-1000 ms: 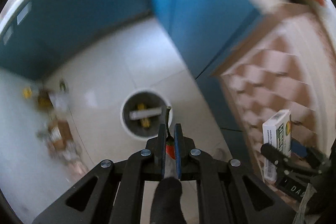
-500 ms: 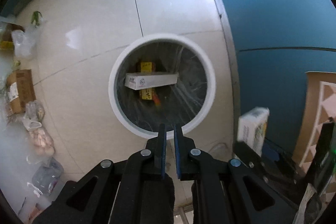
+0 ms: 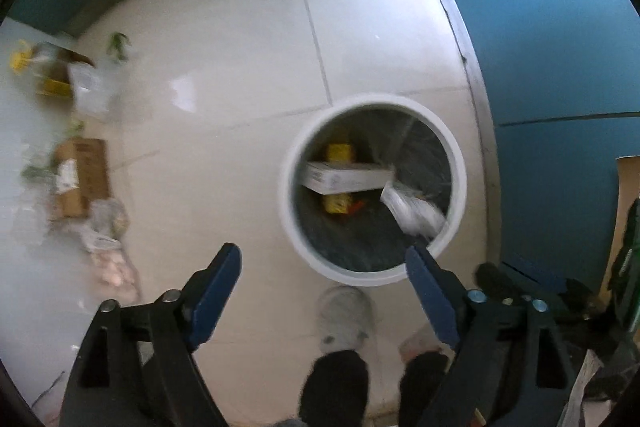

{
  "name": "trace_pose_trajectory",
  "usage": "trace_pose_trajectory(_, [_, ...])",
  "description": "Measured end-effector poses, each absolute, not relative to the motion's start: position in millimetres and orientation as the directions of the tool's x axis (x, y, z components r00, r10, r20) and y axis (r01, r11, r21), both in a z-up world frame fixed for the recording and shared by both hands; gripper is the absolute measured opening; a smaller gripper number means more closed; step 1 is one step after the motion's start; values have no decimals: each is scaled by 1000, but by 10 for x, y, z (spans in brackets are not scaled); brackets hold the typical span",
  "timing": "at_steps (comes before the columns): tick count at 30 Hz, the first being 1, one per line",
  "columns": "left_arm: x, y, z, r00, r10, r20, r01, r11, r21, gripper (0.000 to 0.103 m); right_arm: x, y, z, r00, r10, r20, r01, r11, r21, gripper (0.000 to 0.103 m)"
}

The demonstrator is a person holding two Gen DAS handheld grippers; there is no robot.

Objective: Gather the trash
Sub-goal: 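Carry the chili and lozenge box to the bin and release both, then move both tools back to the counter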

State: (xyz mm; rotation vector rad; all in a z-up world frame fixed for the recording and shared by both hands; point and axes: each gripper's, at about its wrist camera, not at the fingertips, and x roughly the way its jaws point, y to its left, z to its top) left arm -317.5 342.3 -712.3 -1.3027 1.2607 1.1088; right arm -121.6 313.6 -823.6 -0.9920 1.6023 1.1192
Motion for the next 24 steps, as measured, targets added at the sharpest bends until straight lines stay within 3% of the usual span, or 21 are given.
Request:
trace_pose_trajectory(1, [-3200, 3404, -7040, 30, -102, -994, -999, 11, -31, 102, -1229, 3145, -8168, -251, -104, -962, -943, 253, 218, 102])
trace_pose_trajectory(11, [-3310, 3074, -5882, -66, 15, -998, -998, -15, 66, 102, -1326, 3028, -7075, -171, -66, -983, -972, 177, 157, 103])
trace_pose_trajectory(24, [-3122, 2551, -4268, -57, 126, -990, -998, 7, 59, 102, -1218, 2525, -4914, -114, 37, -993, -983, 144, 118, 103])
